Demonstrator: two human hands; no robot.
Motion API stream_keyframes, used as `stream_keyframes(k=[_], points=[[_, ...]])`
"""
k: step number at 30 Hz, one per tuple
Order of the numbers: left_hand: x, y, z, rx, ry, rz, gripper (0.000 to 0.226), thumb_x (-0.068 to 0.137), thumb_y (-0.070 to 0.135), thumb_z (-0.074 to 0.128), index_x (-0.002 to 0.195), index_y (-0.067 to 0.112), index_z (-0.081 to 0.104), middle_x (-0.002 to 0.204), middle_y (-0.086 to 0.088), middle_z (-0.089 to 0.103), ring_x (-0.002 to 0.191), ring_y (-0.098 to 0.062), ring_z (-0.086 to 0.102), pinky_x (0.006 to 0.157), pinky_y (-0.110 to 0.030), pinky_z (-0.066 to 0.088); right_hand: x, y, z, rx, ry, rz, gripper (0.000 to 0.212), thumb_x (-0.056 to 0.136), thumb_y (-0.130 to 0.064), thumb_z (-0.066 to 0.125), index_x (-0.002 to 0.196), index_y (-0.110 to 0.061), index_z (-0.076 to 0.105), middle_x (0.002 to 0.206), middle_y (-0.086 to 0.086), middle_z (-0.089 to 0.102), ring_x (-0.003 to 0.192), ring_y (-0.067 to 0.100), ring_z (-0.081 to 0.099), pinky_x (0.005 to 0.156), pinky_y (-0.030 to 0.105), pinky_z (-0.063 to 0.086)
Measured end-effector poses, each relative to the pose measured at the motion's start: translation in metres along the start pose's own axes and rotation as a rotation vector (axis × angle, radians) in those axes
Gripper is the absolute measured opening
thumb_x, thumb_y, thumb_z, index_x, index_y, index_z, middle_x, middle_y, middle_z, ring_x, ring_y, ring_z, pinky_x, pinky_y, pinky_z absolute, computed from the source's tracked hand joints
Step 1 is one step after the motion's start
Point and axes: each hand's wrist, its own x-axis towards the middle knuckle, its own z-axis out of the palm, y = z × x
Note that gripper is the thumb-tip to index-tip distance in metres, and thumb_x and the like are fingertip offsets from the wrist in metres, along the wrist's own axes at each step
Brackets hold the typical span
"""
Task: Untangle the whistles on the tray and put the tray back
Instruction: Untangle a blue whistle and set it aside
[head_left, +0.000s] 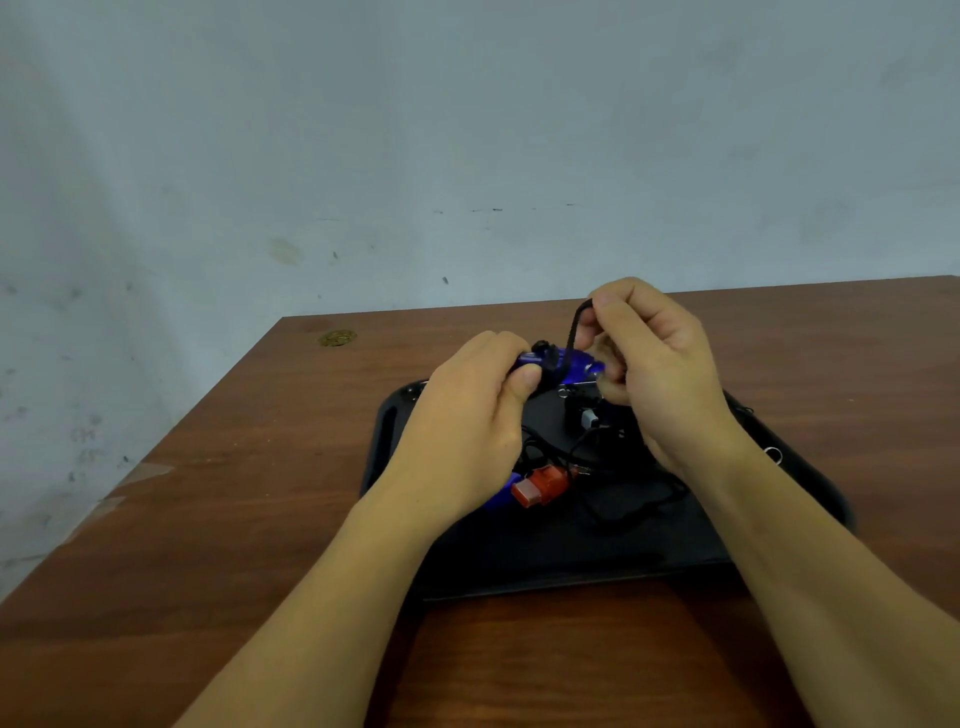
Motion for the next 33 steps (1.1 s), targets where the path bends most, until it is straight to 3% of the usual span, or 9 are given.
stream_keyframes(k=[6, 12, 17, 22, 25, 27, 29, 31, 33], points=[[-0.003, 0.003, 0.001, -0.076, -0.065, 0.075, 0.012, 0.104, 0.013, 0.047, 0.098, 0.022, 0.051, 0.077, 0.012, 0.046, 0.064, -0.004, 0.046, 0.059, -0.011, 0.036, 0.002, 0.002, -0.003, 0.145, -0.102, 0.267, 0.033, 0.104, -0.025, 0.049, 0.076, -0.011, 0.058, 0.060, -0.003, 0.054, 0.042, 0.007, 0.034, 0.035, 0.015, 0.025], [-0.002, 0.000, 0.002, -0.090, -0.082, 0.122, 0.015, 0.103, 0.016, 0.049, 0.095, 0.028, 0.052, 0.103, 0.004, 0.040, 0.092, -0.005, 0.045, 0.078, -0.011, 0.038, 0.001, 0.000, -0.004, 0.091, -0.103, 0.362, 0.031, 0.102, -0.032, 0.053, 0.076, -0.017, 0.062, 0.058, -0.004, 0.058, 0.042, 0.007, 0.045, 0.037, 0.018, 0.028], [-0.005, 0.006, 0.004, -0.244, -0.195, 0.129, 0.028, 0.105, 0.016, 0.043, 0.098, 0.043, 0.049, 0.074, 0.023, 0.054, 0.066, -0.003, 0.050, 0.064, -0.013, 0.037, 0.000, 0.004, -0.008, 0.049, -0.115, 0.390, 0.033, 0.098, -0.037, 0.058, 0.070, -0.023, 0.069, 0.062, -0.004, 0.062, 0.052, 0.012, 0.052, 0.053, 0.029, 0.033], [-0.006, 0.005, 0.009, -0.398, -0.131, 0.036, 0.019, 0.104, 0.020, 0.041, 0.098, 0.030, 0.057, 0.075, -0.010, 0.057, 0.055, -0.019, 0.052, 0.053, -0.025, 0.045, 0.001, 0.010, -0.004, 0.032, -0.091, 0.333, 0.033, 0.099, -0.029, 0.057, 0.070, -0.022, 0.070, 0.063, -0.001, 0.059, 0.055, 0.014, 0.044, 0.045, 0.023, 0.030], [-0.004, 0.005, 0.009, -0.457, -0.092, -0.054, 0.019, 0.105, 0.020, 0.042, 0.097, 0.027, 0.058, 0.071, 0.002, 0.056, 0.055, -0.010, 0.049, 0.053, -0.020, 0.040, 0.001, 0.015, -0.003, -0.066, -0.092, 0.285, 0.034, 0.101, -0.016, 0.053, 0.077, -0.023, 0.076, 0.064, -0.001, 0.057, 0.057, 0.011, 0.044, 0.046, 0.021, 0.034], [-0.002, 0.004, 0.008, -0.484, -0.069, -0.108, 0.024, 0.107, 0.017, 0.042, 0.091, 0.025, 0.057, 0.063, 0.009, 0.053, 0.051, -0.006, 0.047, 0.051, -0.015, 0.037, 0.001, 0.017, 0.000, -0.120, -0.042, 0.258, 0.036, 0.101, -0.012, 0.050, 0.083, -0.026, 0.078, 0.068, -0.005, 0.066, 0.061, 0.010, 0.053, 0.055, 0.025, 0.046], [-0.002, 0.004, 0.007, -0.506, -0.045, -0.126, 0.027, 0.107, 0.016, 0.042, 0.085, 0.024, 0.056, 0.059, 0.011, 0.052, 0.049, -0.006, 0.046, 0.050, -0.016, 0.037, 0.002, 0.018, -0.001, -0.128, -0.021, 0.197, 0.037, 0.102, -0.008, 0.046, 0.101, -0.031, 0.075, 0.088, -0.008, 0.076, 0.078, 0.010, 0.067, 0.076, 0.032, 0.056], [-0.001, 0.005, 0.006, -0.533, -0.033, -0.144, 0.027, 0.107, 0.016, 0.042, 0.086, 0.018, 0.058, 0.063, 0.009, 0.053, 0.052, -0.010, 0.047, 0.049, -0.019, 0.037, 0.003, 0.016, -0.003, -0.014, -0.077, 0.151, 0.043, 0.104, -0.003, 0.040, 0.120, -0.033, 0.068, 0.112, -0.007, 0.075, 0.102, 0.013, 0.071, 0.093, 0.034, 0.055], [-0.001, 0.005, 0.006, -0.590, -0.025, -0.181, 0.026, 0.107, 0.016, 0.041, 0.091, 0.008, 0.060, 0.067, 0.002, 0.053, 0.053, -0.014, 0.047, 0.047, -0.021, 0.037, 0.003, 0.013, -0.004, 0.165, -0.178, 0.150, 0.046, 0.103, 0.000, 0.037, 0.128, -0.028, 0.064, 0.126, -0.001, 0.071, 0.111, 0.018, 0.068, 0.096, 0.033, 0.053]])
